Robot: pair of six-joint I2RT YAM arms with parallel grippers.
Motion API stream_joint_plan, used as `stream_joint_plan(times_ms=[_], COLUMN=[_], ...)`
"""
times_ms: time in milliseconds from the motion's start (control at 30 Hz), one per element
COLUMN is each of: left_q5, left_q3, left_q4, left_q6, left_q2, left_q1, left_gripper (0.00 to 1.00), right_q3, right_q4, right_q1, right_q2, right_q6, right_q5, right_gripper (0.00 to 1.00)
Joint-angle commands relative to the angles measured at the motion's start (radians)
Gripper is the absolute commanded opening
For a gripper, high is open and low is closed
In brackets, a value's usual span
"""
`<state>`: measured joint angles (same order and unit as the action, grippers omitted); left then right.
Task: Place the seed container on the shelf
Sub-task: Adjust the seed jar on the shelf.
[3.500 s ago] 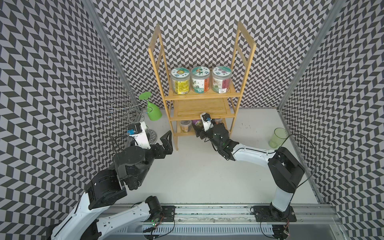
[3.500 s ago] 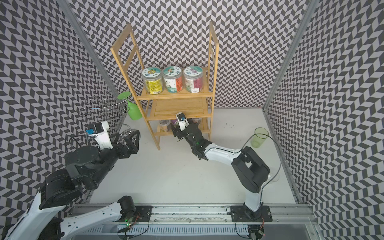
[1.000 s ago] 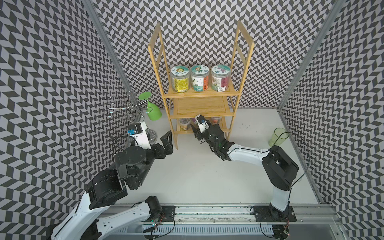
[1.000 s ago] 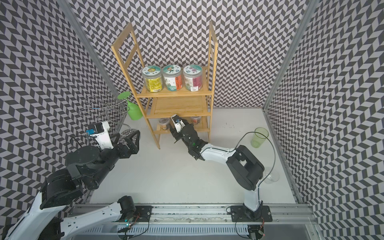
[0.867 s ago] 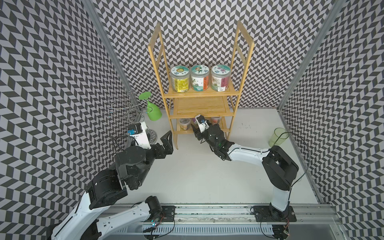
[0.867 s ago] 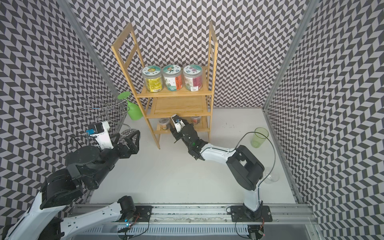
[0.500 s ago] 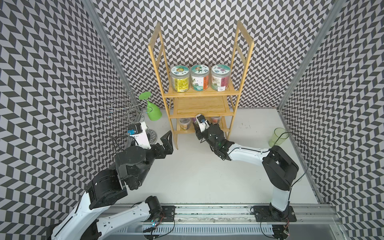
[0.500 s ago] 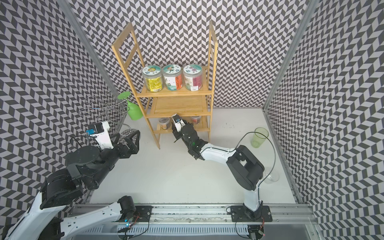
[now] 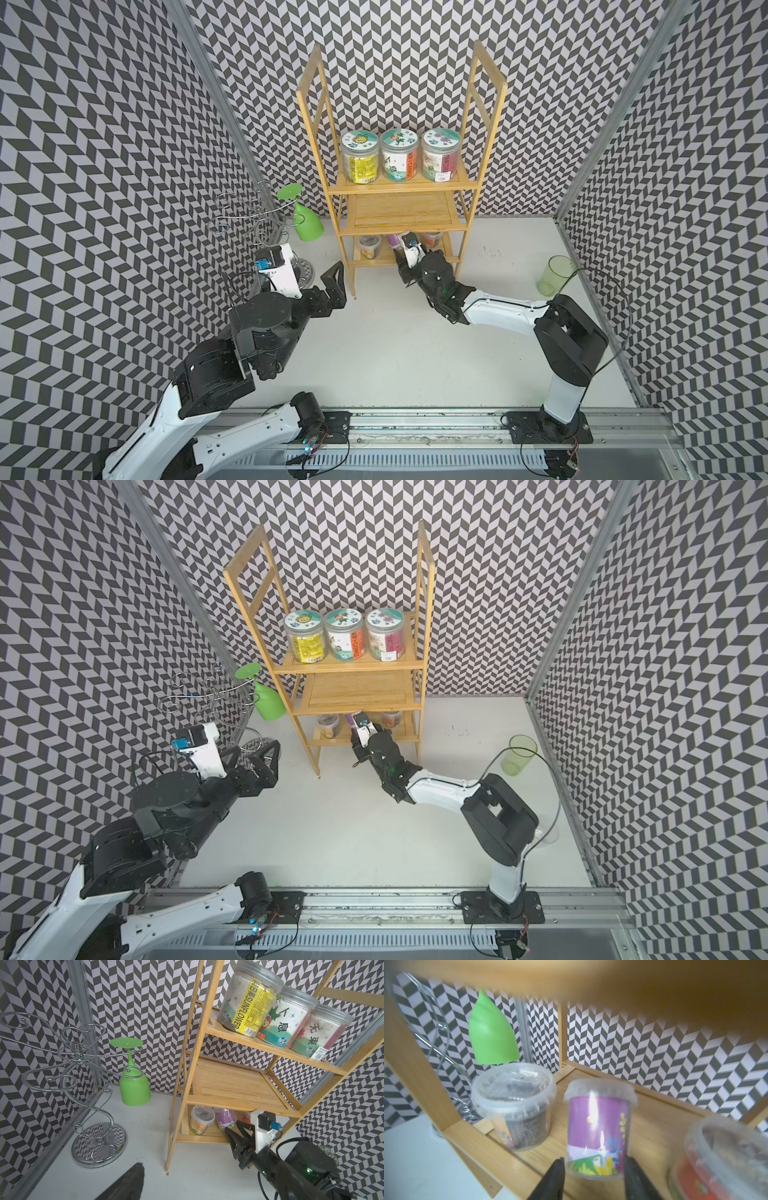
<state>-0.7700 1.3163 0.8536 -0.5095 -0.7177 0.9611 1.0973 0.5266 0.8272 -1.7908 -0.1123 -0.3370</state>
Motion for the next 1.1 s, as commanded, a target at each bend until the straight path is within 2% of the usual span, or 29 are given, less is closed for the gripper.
stream_joint_plan(times_ms=[0,133,400,800,1067], left_q5=[0.002,0.009,0.001,0.010,0.013], left_q3=[-0.009,-0.015,0.002,0.000,0.010], left_q4=[-0.013,-0.023,-0.010,-0.028,-0.026], left_q6=[0.000,0.000,0.001,0.012,0.022], left_q2=[0.012,0.011,0.014,0.009,0.008], left_q1=[-0.005,-0.005,-0.005,-0.005,-0.005], left_gripper=[1.00,0.99,1.00,1.00,1.00], right_q3=[-0.088,-0.077,-0.054,-0.102,-0.068], right_q4=[0.108,0.148,0.182,0.142,0.231], right_q1=[0.009,0.009,0.008,0.009,0.009], right_q2=[0.062,0.037,0.034,0.081,0.008], right_q6=[0.016,0.033,0.056,0.092,0.099], right_q5=[-0.016,-0.047,-0.063,-0.080,-0.054], right_gripper=[0.65,0.73,0.77,0.75,0.67])
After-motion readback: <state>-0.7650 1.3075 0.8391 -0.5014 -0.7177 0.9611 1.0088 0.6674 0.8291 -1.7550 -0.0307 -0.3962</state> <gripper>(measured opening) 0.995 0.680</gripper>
